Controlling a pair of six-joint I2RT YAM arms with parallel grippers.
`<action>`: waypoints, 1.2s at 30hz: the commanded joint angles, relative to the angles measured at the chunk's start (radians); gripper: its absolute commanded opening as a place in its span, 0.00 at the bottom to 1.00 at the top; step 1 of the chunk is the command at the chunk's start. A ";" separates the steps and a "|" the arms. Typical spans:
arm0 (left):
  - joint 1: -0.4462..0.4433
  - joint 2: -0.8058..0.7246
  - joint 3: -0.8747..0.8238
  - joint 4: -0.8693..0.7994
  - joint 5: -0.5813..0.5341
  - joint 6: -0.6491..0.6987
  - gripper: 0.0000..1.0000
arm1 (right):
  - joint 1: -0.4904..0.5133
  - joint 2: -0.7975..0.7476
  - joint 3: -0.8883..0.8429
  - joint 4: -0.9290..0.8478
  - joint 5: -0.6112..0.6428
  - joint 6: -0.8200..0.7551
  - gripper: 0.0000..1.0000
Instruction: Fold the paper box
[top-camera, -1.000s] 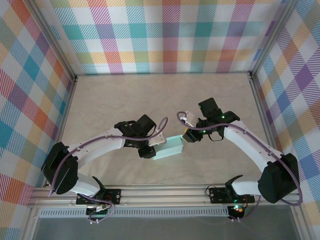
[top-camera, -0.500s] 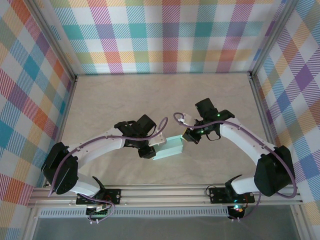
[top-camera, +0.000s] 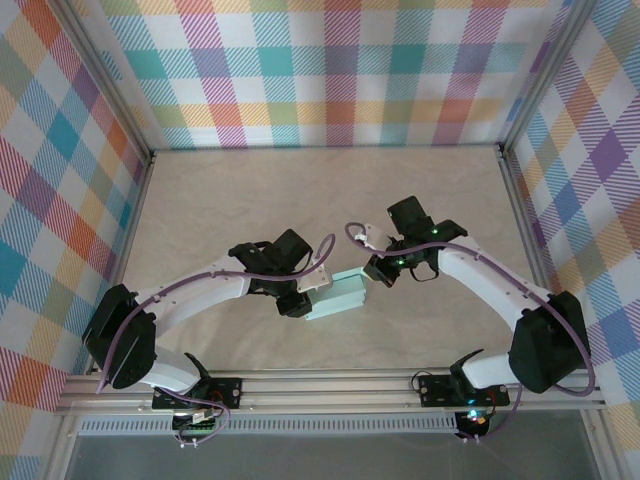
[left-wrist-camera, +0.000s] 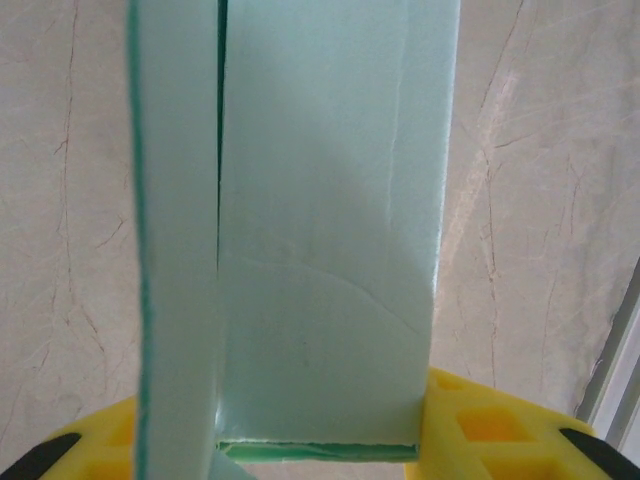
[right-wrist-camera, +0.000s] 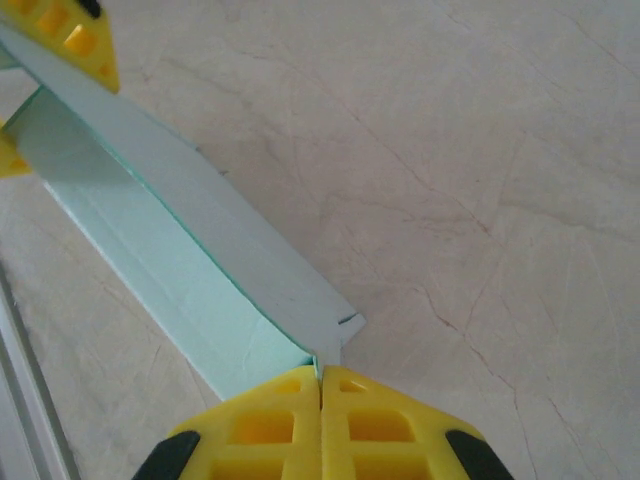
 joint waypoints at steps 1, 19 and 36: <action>0.007 0.026 0.016 -0.022 -0.021 -0.020 0.38 | 0.024 -0.020 0.007 -0.013 0.129 0.182 0.00; -0.008 0.062 0.052 -0.024 -0.070 -0.055 0.38 | 0.192 -0.141 -0.144 0.104 0.428 0.876 0.00; -0.023 0.016 0.051 -0.009 -0.084 -0.076 0.49 | 0.258 -0.222 -0.261 0.175 0.543 0.892 0.00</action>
